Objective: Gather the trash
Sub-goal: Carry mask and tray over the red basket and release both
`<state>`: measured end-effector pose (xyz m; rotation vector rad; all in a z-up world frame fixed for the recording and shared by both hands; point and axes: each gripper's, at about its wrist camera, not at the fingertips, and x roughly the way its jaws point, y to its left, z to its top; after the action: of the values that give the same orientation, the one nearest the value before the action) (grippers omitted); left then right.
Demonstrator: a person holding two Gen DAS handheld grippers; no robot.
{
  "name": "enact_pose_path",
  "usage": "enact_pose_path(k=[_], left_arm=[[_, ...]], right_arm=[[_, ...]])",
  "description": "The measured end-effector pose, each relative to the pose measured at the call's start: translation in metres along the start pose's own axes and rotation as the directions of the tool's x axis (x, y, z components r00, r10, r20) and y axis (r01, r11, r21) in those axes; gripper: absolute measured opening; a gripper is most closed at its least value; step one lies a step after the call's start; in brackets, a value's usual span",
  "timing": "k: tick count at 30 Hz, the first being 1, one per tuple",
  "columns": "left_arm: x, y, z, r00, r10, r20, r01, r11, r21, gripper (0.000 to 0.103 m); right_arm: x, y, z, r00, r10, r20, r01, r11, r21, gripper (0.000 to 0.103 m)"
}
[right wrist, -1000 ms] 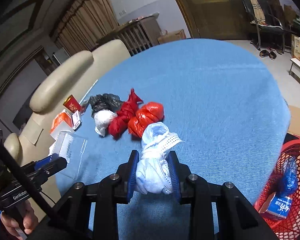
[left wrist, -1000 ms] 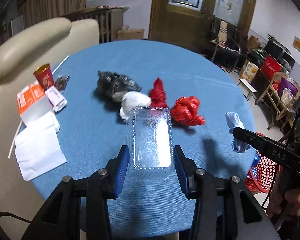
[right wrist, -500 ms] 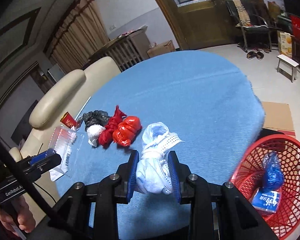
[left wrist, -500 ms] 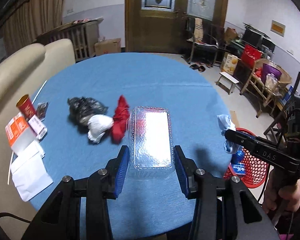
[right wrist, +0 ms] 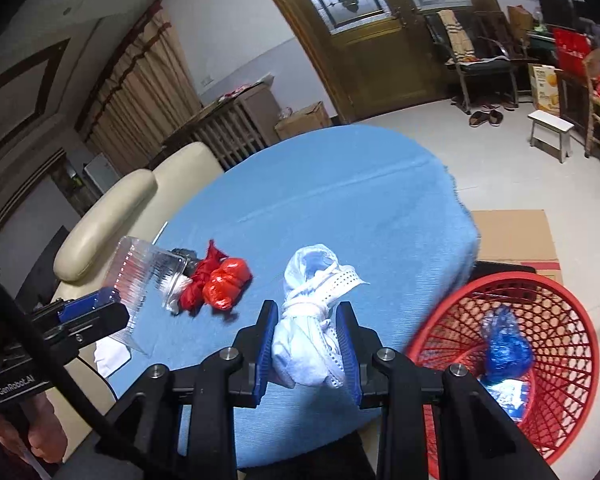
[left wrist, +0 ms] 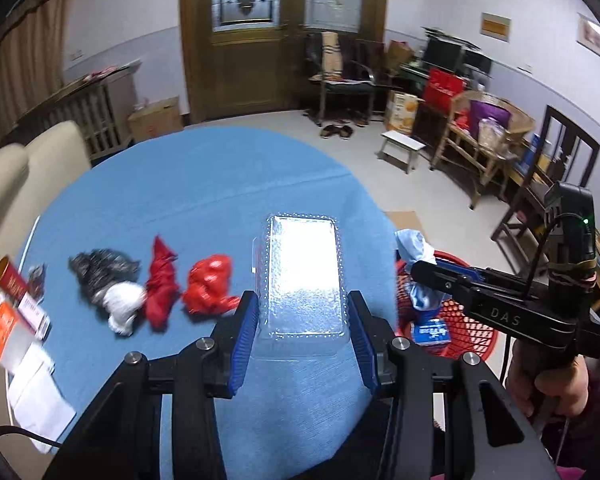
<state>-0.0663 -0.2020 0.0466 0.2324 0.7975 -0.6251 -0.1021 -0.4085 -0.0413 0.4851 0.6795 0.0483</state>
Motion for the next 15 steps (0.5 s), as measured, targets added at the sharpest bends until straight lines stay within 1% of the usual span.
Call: enact_pose_path(k=[4,10,15], left_arm=[[0.009,-0.018,0.010,0.999,-0.046,-0.010,0.046,0.998,0.030,0.047],[0.028,-0.049,0.018,0.995,-0.089,-0.042,0.092,0.992,0.085,0.047],[0.046,-0.075,0.021,0.986,-0.146,-0.086,0.156,0.980,0.120,0.047]], right_arm=[[-0.011,-0.017,0.000,1.000,-0.025,0.015,0.025,0.999,0.029,0.032],[-0.033,-0.048,-0.001,0.997,-0.072,0.037,0.069,0.995,0.079,0.032],[-0.044,-0.075,-0.005,0.994,-0.106,0.031,0.101,0.986,0.131,0.032]])
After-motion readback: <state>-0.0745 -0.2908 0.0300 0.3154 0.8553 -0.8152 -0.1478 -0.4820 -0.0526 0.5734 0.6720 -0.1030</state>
